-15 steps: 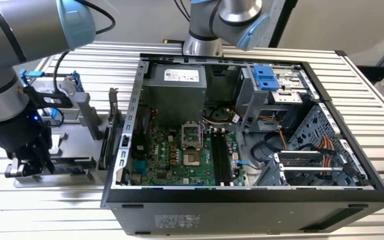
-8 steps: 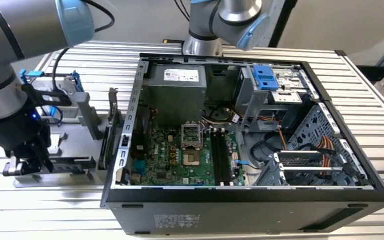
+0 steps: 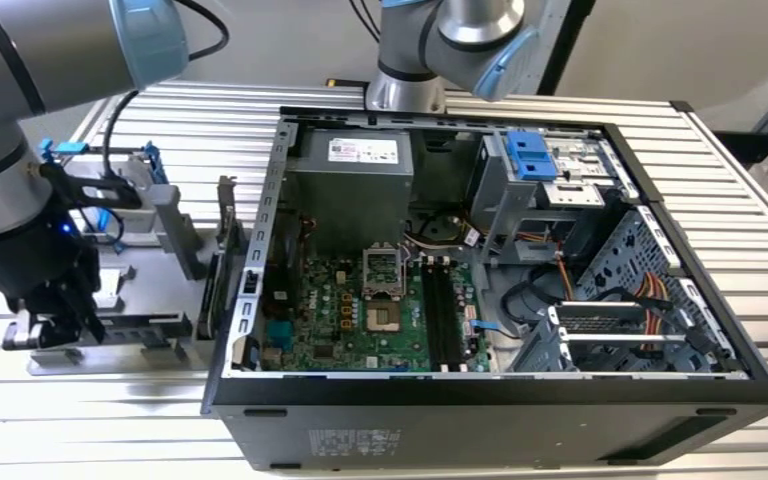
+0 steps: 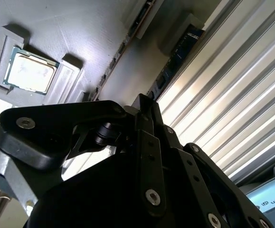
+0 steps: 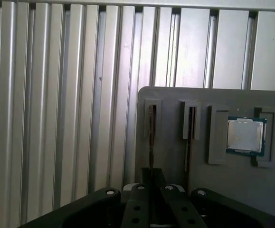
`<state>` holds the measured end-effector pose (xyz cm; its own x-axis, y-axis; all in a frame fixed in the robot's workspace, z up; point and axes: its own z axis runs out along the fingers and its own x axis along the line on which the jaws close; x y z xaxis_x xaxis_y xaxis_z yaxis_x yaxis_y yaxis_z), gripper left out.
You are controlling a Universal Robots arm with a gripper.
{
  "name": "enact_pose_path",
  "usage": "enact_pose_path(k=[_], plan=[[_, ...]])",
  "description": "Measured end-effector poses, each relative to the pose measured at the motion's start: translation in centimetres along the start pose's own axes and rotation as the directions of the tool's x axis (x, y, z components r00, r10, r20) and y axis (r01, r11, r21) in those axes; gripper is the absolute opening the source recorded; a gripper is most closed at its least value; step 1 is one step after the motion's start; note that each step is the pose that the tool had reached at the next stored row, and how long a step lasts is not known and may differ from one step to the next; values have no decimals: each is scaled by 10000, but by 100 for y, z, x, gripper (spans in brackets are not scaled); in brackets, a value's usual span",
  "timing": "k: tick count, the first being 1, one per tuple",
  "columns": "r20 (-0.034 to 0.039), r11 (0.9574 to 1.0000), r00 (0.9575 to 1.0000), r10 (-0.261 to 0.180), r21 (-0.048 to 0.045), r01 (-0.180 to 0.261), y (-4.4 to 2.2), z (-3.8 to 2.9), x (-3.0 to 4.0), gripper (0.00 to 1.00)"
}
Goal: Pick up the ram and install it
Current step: 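Pick up the ram and move it above insertion slot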
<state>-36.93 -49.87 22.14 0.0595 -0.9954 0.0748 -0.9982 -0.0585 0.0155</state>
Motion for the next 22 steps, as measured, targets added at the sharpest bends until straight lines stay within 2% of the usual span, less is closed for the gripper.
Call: enact_pose_path(k=[22], plan=[[0, 10000, 10000, 0, 0, 0, 3, -221, 16, 0]])
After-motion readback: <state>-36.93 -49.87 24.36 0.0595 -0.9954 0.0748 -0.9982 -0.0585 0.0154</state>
